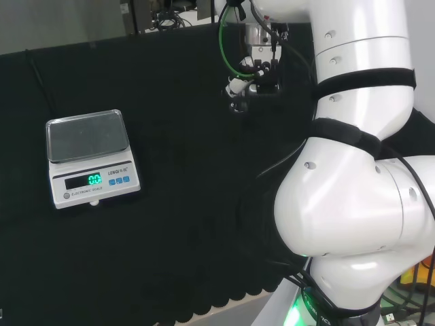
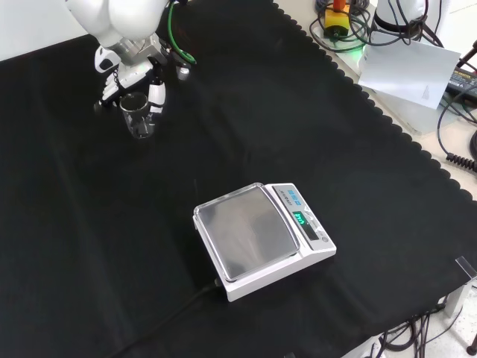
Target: Pick up the beaker.
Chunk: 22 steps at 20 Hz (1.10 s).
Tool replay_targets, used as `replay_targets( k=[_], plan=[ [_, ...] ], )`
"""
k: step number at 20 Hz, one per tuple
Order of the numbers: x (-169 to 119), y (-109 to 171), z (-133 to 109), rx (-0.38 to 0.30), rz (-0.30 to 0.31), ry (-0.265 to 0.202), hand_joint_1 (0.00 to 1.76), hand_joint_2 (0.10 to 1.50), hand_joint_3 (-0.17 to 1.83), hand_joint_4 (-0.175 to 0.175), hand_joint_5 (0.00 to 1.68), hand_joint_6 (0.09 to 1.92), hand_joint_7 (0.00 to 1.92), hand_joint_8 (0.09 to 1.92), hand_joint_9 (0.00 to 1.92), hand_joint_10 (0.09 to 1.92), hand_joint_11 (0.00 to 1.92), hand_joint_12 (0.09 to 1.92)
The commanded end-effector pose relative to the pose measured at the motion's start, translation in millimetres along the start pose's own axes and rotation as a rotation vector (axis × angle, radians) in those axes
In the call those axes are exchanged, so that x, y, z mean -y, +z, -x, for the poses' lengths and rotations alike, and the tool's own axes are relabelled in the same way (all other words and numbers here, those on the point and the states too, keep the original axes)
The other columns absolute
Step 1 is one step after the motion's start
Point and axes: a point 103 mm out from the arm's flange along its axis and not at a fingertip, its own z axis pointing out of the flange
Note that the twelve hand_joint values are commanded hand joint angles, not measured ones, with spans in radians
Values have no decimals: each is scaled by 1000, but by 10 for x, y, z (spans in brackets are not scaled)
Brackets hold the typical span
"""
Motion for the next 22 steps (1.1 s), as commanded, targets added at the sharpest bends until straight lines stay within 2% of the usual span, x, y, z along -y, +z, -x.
replay_targets(
  k=[1, 2, 4, 6, 8, 9, 11, 13, 16, 21, 22],
  plan=[
    [-47, 33, -104, 17, 85, 13, 810, 720, 482, 32, 346, 87, 342, 796, 679, 700, 493, 1324],
    [-59, 33, -121, 16, 97, 14, 849, 701, 572, 31, 399, 167, 407, 831, 779, 669, 591, 1273],
    [-80, 30, -153, 14, 118, 15, 917, 697, 672, 16, 392, 654, 532, 928, 960, 640, 820, 1134],
    [-97, 29, -175, 13, 131, 15, 971, 711, 705, -14, 406, 1030, 622, 1070, 1105, 671, 1038, 1000],
    [-111, 29, -188, 15, 139, 15, 1017, 733, 712, -49, 482, 1217, 690, 1246, 1182, 766, 1203, 895],
    [-118, 29, -192, 15, 140, 16, 1034, 742, 714, -65, 517, 1267, 719, 1315, 1202, 805, 1257, 861],
    [-120, 24, -187, 13, 140, 18, 1039, 943, 479, -60, 693, 1332, 762, 1411, 1214, 874, 1327, 817],
    [-120, 22, -183, 15, 137, 20, 1051, 1055, 313, -79, 763, 1336, 795, 1455, 1219, 921, 1368, 788],
    [-112, -11, -178, 12, 139, 22, 1066, 1091, 254, -106, 789, 1330, 820, 1483, 1223, 949, 1390, 777],
    [-47, -201, -156, -6, 163, 26, 1082, 1075, 281, -132, 799, 1325, 845, 1509, 1220, 982, 1404, 769],
    [-23, -260, -155, -11, 170, 26, 1125, 1073, 301, -149, 780, 1348, 825, 1474, 1217, 988, 1405, 765]
  ],
)
